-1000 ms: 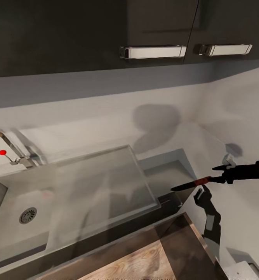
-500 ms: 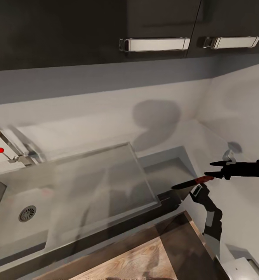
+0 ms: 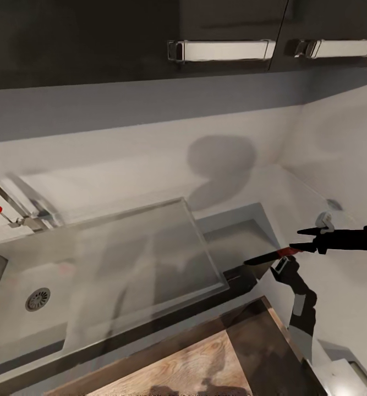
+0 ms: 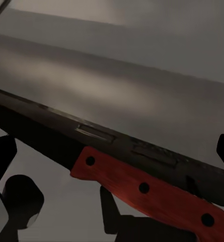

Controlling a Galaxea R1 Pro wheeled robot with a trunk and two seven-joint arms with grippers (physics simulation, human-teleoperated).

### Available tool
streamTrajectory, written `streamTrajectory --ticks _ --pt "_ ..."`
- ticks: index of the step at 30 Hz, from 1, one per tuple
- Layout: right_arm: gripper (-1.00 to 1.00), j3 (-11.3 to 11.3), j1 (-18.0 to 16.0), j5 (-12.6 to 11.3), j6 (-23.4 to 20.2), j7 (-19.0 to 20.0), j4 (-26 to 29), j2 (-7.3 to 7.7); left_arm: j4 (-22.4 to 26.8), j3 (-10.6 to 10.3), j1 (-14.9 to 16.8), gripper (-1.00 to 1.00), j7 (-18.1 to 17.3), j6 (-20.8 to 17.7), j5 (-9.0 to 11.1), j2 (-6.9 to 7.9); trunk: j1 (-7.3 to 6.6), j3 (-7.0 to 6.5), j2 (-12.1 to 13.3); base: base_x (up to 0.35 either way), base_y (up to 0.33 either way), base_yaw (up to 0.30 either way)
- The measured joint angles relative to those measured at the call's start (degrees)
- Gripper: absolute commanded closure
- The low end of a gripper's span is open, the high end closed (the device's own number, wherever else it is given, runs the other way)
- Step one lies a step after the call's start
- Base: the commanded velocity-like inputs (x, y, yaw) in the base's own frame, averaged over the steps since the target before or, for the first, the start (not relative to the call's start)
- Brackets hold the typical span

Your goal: In the kitchen, take the Vidalia onion out of the sink, dice it on the chopping board with the paring knife, put the diced onion into the bowl on the countertop, then place both the paring knife and the chopping board into the sink.

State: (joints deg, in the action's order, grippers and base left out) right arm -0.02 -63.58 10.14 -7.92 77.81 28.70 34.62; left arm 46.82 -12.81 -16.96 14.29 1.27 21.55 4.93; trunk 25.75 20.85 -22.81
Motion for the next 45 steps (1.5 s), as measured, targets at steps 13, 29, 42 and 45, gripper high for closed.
streamTrajectory --ticks 13,29,42,45 --pt "-1.0 -0.16 0.0 0.02 0.0 0.05 -0.03 0.0 -0.01 0.0 0.0 -1.0 -0.02 0.0 0.0 -0.09 0.0 1.24 0.0 0.0 0.0 0.0" --pt "-1.0 -0.17 0.01 0.02 0.0 0.09 -0.03 0.0 0.07 -0.01 0.0 -1.0 -0.02 0.0 0.0 -0.1 0.0 2.76 0.0 0.0 0.0 0.0" --pt "-1.0 -0.23 0.01 0.1 0.01 0.09 -0.03 0.01 0.01 -0.02 0.0 -1.0 -0.01 0.0 0.0 -0.52 0.0 3.99 0.0 -0.015 0.0 0.0" --pt "-1.0 -0.23 0.0 0.11 0.05 0.05 -0.03 0.0 0.0 -0.03 0.0 -1.0 -0.02 0.0 0.0 -0.67 0.0 4.28 0.0 0.0 0.0 0.0"
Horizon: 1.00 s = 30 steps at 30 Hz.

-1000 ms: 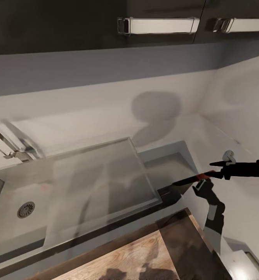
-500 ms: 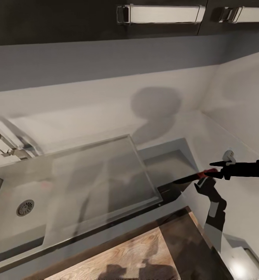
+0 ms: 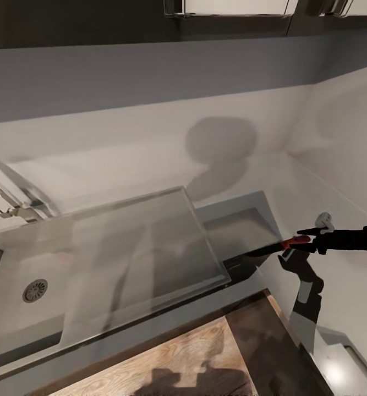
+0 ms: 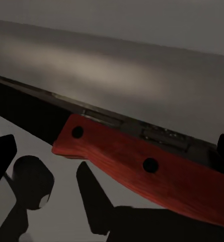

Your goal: In the kitchen, take the Vidalia onion out of the sink, dice it on the chopping board with the paring knife, put the diced onion into the bowl on the countertop, then place both the paring knife and the chopping board into the sink.

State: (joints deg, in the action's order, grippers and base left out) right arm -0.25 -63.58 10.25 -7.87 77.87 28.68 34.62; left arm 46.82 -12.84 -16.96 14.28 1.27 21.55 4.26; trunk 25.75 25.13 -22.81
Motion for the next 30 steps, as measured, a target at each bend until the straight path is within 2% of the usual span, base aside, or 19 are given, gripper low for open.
streamTrajectory --ticks 14,30 --pt "-1.0 0.35 -0.04 -0.29 0.55 0.0 0.07 0.08 -0.08 -0.04 0.0 -1.0 0.0 0.0 0.0 -0.22 -0.02 1.25 -0.03 0.035 -0.039 0.0" --pt "-1.0 0.1 -0.06 -0.1 3.78 -0.44 0.09 -0.03 -0.19 -0.07 0.0 -1.0 0.0 0.0 0.0 -0.22 0.01 1.38 -0.02 -0.03 -0.003 0.0"
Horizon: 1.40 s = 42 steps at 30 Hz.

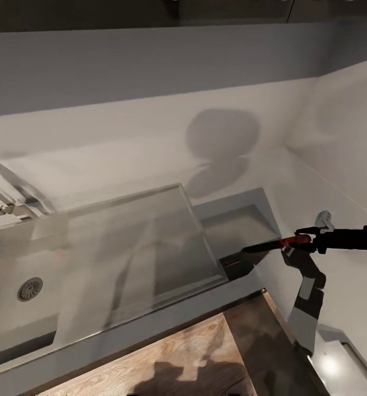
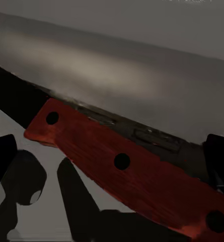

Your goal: In the kitchen, take the Vidalia onion out of the sink, dice it on the chopping board with the paring knife, put the diced onion into the bowl on the countertop, then place both the paring knife and the chopping board into the sink.

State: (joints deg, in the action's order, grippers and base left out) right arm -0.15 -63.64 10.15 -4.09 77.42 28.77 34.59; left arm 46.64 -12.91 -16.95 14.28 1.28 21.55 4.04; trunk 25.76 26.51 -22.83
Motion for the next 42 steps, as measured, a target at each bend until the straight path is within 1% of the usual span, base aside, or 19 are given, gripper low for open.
streamTrajectory --ticks 7,12,14,31,42 --pt "-1.0 0.05 -0.01 -0.03 0.27 -0.06 0.08 0.0 0.03 -0.01 0.0 -1.0 0.0 0.0 0.0 0.01 -0.01 0.0 -0.02 -0.148 0.0 0.0" --pt "-1.0 0.06 0.01 -0.03 0.28 -0.09 0.09 0.01 0.0 0.0 0.0 -1.0 0.0 0.0 0.0 0.0 -0.02 0.0 -0.01 -0.011 0.0 0.0" --pt "-1.0 0.04 -0.1 0.37 0.76 -0.15 0.14 -0.29 -0.02 -0.07 -0.22 -1.0 0.0 0.0 0.0 -0.09 -0.03 -0.01 -0.01 0.0 0.0 0.0" --pt "-1.0 -0.05 -0.06 0.33 1.02 -0.13 0.2 -0.21 0.13 -0.03 -0.23 -1.0 0.0 0.0 0.0 -0.09 -0.02 -0.01 0.0 0.0 0.0 0.0" --pt "-1.0 -0.1 -0.04 0.48 2.18 -0.16 0.32 -0.15 0.25 0.0 -0.26 -1.0 0.01 0.0 0.0 -0.09 -0.01 0.0 0.01 0.0 0.0 0.0"
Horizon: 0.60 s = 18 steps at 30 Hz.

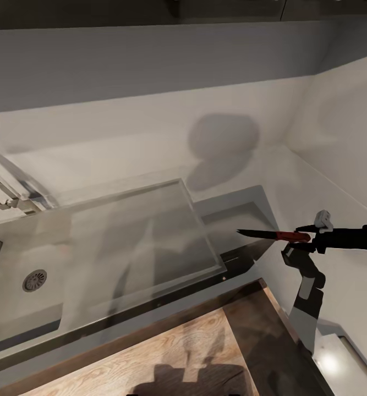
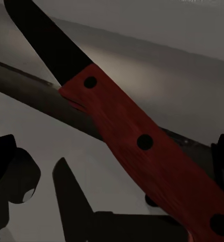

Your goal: In the kitchen, take the Vidalia onion out of the sink, dice it on the chopping board with the paring knife, put the diced onion into the bowl on the countertop, then place both the paring knife and the chopping board into the sink.

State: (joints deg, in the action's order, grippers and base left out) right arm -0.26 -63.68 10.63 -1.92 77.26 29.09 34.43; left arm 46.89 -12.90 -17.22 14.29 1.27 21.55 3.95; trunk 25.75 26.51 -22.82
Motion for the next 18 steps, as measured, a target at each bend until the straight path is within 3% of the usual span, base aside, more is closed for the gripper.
streamTrajectory --ticks 18 --pt "-1.0 0.06 0.0 -0.07 3.24 -0.45 0.13 0.01 0.03 0.0 0.02 -1.0 -0.01 0.0 -0.08 -0.72 0.0 0.0 0.0 0.0 0.0 0.0"
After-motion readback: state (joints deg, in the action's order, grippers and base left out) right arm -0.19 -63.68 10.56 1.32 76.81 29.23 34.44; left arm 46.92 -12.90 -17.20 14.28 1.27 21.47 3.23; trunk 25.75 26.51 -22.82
